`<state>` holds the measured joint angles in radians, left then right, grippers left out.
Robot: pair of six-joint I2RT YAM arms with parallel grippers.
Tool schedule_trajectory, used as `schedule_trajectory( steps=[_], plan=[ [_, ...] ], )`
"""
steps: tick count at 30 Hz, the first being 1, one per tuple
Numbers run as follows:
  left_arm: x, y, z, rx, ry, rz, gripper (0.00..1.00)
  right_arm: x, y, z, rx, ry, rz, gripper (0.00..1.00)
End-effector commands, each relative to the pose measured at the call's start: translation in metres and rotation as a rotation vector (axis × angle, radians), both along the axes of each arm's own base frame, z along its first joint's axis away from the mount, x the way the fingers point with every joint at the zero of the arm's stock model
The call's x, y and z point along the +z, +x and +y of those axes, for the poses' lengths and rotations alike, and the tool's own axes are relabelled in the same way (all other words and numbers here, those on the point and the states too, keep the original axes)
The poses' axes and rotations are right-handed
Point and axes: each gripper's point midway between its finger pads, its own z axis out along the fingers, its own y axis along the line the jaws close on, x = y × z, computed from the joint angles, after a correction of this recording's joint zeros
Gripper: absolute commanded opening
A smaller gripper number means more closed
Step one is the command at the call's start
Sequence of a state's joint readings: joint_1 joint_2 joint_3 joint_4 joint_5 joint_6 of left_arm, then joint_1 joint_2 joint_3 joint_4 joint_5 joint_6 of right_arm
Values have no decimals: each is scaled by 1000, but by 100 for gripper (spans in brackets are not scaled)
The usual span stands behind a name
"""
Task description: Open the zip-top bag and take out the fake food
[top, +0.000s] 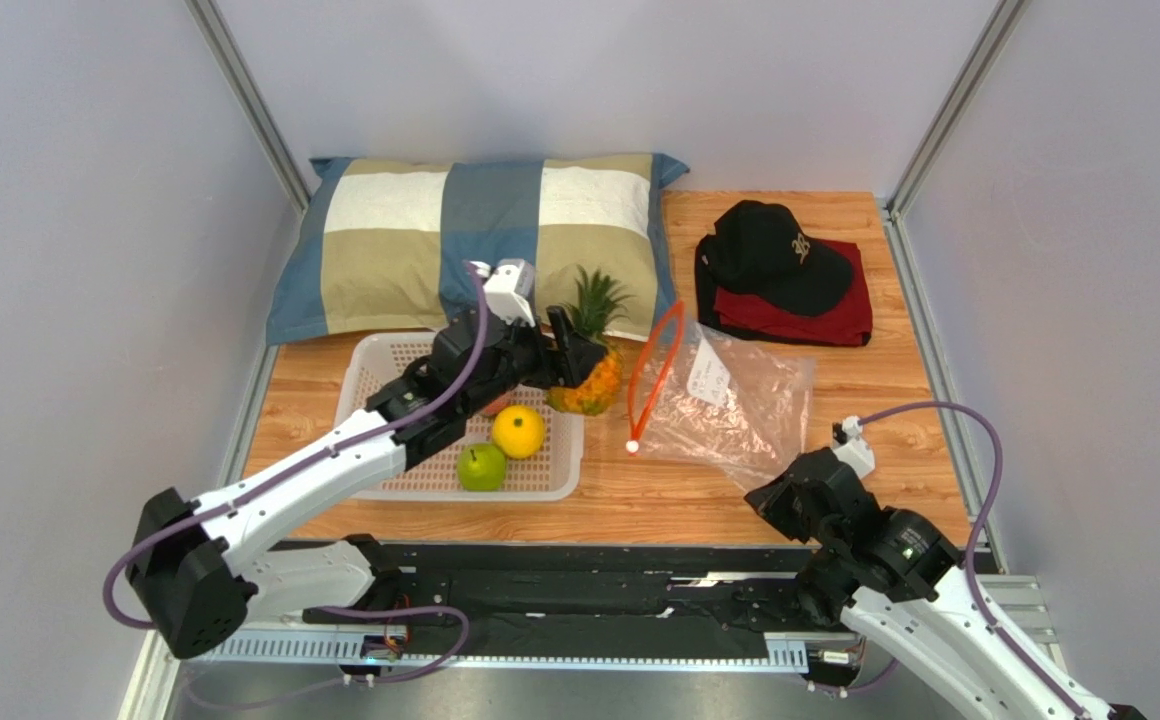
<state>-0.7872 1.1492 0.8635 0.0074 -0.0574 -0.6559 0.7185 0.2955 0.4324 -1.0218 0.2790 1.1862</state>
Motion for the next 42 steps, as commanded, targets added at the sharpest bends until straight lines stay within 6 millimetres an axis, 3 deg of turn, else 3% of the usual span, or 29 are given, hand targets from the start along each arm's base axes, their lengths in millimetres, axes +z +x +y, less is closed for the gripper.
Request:
schedule_trajectory(
  steps=[1,5,9,14,16,19,21,23,26,27,31,42],
  plan=[
    [10,15,59,212,141,-91,0,-3,-2,-16,-70,-52,29,0],
    [6,-2,75,209,170,-71,0,6,-1,-7,1,-41,1,0],
    [-24,-23,105,290,198,42,0,21,4,10,87,-5,-51,2],
    [-56,-42,181,571,331,118,0,22,4,16,139,-22,-46,13],
    [-65,-52,208,673,366,135,0,22,4,18,148,-16,-43,21],
    [-71,-60,231,753,377,126,0,24,4,21,162,-2,-50,35],
    [-74,-62,239,773,388,117,0,26,3,25,189,8,-55,60],
    [-73,-63,242,784,379,110,1,29,1,29,215,19,-49,77],
    [-72,-62,242,792,367,114,41,32,-1,31,236,10,-33,84],
    [-70,-61,240,790,362,110,70,32,-2,31,243,0,-21,85],
    [-61,-57,229,749,355,113,99,43,-1,26,230,-20,-31,87],
    [-24,-47,207,640,378,92,99,94,-3,21,257,-6,-126,90]
  ],
)
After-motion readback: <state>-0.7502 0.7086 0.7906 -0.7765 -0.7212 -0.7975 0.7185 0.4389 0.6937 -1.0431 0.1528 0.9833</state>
